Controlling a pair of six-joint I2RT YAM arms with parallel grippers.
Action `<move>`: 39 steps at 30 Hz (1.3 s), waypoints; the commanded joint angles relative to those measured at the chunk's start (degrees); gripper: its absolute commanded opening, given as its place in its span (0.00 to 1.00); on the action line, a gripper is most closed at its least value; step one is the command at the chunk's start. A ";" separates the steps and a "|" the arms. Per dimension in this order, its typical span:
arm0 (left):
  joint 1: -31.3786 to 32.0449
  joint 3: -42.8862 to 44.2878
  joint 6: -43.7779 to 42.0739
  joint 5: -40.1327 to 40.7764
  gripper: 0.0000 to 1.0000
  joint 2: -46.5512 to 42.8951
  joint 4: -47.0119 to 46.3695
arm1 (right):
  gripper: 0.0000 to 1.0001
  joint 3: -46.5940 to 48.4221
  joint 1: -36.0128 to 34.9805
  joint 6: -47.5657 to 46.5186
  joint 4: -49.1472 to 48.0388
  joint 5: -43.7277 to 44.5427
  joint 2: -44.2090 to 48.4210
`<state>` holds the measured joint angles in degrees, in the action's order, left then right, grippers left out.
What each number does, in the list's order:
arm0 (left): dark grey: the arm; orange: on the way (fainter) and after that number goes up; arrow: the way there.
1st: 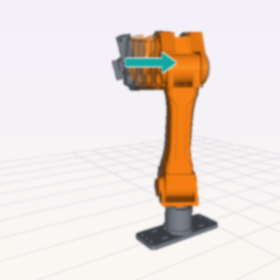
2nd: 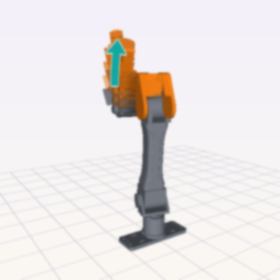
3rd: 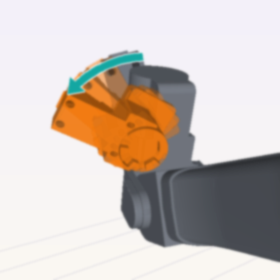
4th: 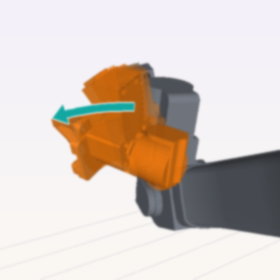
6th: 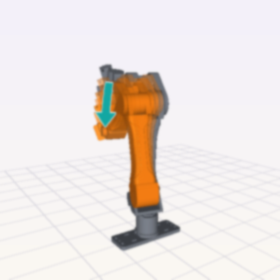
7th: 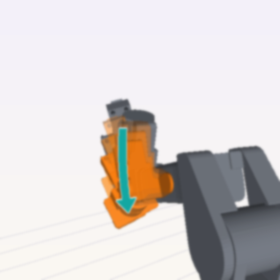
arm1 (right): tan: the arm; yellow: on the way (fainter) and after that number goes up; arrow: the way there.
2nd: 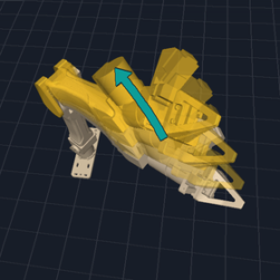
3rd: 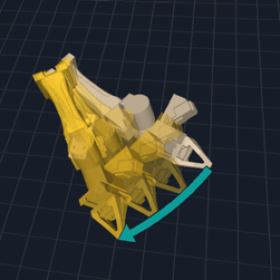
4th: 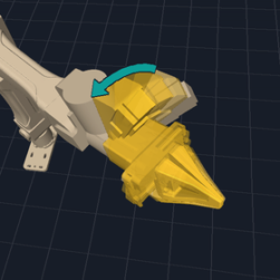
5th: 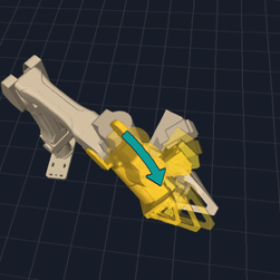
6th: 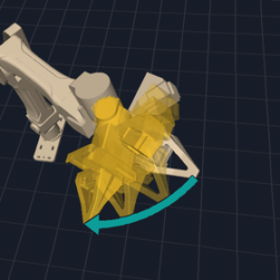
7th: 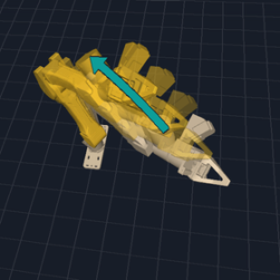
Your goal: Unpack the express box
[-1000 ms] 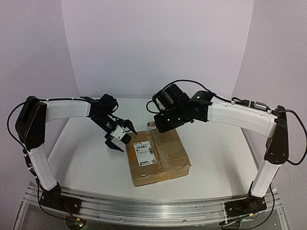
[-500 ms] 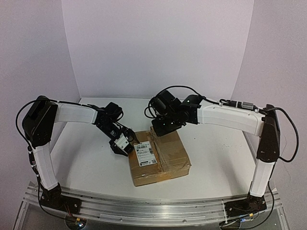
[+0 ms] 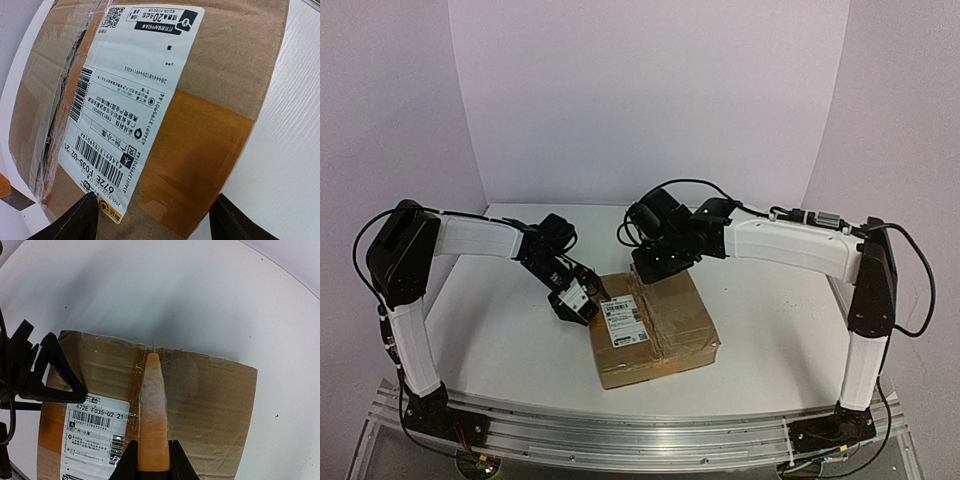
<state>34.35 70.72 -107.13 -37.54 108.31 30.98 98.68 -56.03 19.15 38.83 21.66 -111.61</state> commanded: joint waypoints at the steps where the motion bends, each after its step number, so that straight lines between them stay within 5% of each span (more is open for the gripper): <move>1: 0.21 -1.37 0.85 0.62 0.75 0.59 1.80 | 0.00 -0.30 -0.25 0.77 -0.06 0.04 0.29; 32: 0.19 -2.11 3.08 2.66 0.74 1.09 1.46 | 0.00 6.96 -2.53 -1.45 9.83 2.25 -5.74; 39: 0.19 -1.66 5.80 4.07 0.67 1.58 0.75 | 0.00 1.17 -3.10 3.14 13.12 0.37 -1.34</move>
<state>34.35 70.37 -104.21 -37.28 108.31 29.80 103.12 -58.65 19.53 47.34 24.67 -115.02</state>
